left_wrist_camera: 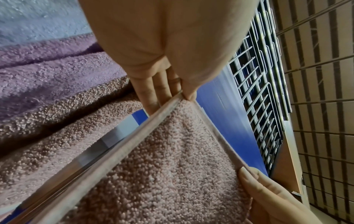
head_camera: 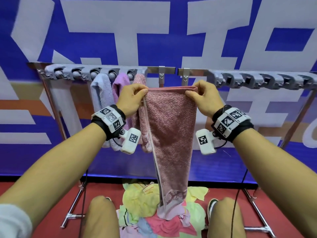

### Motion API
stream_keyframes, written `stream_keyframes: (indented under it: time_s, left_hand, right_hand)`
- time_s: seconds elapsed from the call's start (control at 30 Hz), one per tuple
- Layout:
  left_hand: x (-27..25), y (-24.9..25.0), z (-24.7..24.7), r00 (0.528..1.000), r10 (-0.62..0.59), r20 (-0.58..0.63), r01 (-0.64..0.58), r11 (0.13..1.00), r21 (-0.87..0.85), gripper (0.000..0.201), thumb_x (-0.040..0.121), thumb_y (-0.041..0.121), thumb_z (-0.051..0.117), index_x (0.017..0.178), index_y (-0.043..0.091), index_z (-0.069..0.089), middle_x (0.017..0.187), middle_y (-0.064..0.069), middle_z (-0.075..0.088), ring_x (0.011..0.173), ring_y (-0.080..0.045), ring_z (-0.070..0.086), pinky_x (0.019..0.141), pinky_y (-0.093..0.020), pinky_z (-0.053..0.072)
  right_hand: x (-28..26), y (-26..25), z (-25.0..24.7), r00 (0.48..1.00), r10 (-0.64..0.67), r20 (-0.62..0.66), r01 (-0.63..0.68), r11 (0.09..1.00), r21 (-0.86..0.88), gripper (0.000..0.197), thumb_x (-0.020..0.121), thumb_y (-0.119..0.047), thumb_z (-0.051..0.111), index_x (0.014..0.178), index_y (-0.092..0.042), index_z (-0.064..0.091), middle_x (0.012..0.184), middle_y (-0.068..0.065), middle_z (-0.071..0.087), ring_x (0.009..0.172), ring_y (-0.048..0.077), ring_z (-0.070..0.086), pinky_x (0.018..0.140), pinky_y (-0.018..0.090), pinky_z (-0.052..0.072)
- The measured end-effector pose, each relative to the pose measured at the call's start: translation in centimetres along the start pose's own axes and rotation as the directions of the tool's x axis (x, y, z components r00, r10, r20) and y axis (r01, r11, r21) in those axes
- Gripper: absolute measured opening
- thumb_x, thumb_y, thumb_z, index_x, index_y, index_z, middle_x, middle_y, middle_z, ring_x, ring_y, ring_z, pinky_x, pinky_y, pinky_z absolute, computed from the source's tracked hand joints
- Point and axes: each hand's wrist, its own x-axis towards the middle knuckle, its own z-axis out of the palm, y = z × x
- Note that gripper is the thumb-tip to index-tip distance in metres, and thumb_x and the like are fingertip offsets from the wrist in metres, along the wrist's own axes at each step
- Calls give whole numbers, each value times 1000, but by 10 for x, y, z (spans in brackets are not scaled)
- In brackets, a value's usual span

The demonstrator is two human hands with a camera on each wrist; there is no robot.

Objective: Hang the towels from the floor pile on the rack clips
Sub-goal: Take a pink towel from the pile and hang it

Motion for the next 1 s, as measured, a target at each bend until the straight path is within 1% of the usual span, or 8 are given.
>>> stream_keyframes:
  time_s: [0.23,0.33,0.53,0.67,0.73,0.83,0.9,1.0]
  left_hand:
    - [1,9,1,999,18,-32,-19,999,-29,18,98,12,57,88,25,65,75,5,62,67,-9,59,67,-36,56]
    - [2,12,2,995,43,-94,-38,998,50,9,93,18,62,88,24,66,75,7,65,69,-10,61,74,-42,59]
    - [-1,11,9,984,-23,-175,38,996,85,3,81,19,66,83,22,65,54,10,55,53,-14,55,69,-49,60]
    - [-8,19,26,991,-83,-106,87,995,42,8,74,24,70,74,22,62,59,0,64,61,-28,68,65,-52,60]
    - [-15,26,38,993,-115,-7,114,992,-51,11,78,22,75,76,20,64,60,-3,66,60,-29,67,61,-47,60]
    - [-24,35,51,992,-106,65,117,976,-182,9,90,12,69,82,8,68,51,2,57,43,-11,50,45,-24,45]
    - [-28,37,52,993,-95,71,109,969,-220,12,93,9,64,84,4,70,47,5,50,40,-7,40,42,-19,36]
    - [-30,35,48,996,-61,71,78,962,-260,14,93,7,62,85,7,74,60,-3,62,54,-15,52,52,-22,43]
  right_hand:
    - [-4,-8,-12,998,-6,-67,4,999,-31,19,86,-24,73,71,-23,62,65,-9,59,58,0,50,55,11,38]
    - [-3,-9,-10,991,25,-128,-41,992,-119,14,85,-32,72,76,-24,67,67,-12,62,65,4,56,64,18,41]
    - [-4,-21,2,990,49,-130,-88,945,-316,22,84,-32,67,78,-11,65,74,4,65,81,25,62,77,33,50]
    - [-12,-38,21,996,86,16,-82,980,-184,14,75,-27,54,88,-27,49,67,7,65,71,32,64,63,43,57]
    - [-16,-45,29,992,60,109,-44,989,-141,17,81,-22,55,95,-26,47,63,5,65,64,28,65,54,33,54]
    - [-23,-55,32,990,28,141,-25,999,-26,12,86,-12,53,94,-19,47,57,2,65,53,14,65,49,19,46]
    - [-24,-56,29,982,58,178,-81,989,122,14,85,-4,49,92,-16,47,62,12,67,57,27,69,51,30,54]
    - [-24,-52,26,970,39,240,-83,980,179,21,84,4,50,87,-16,50,69,13,69,66,34,71,60,40,59]
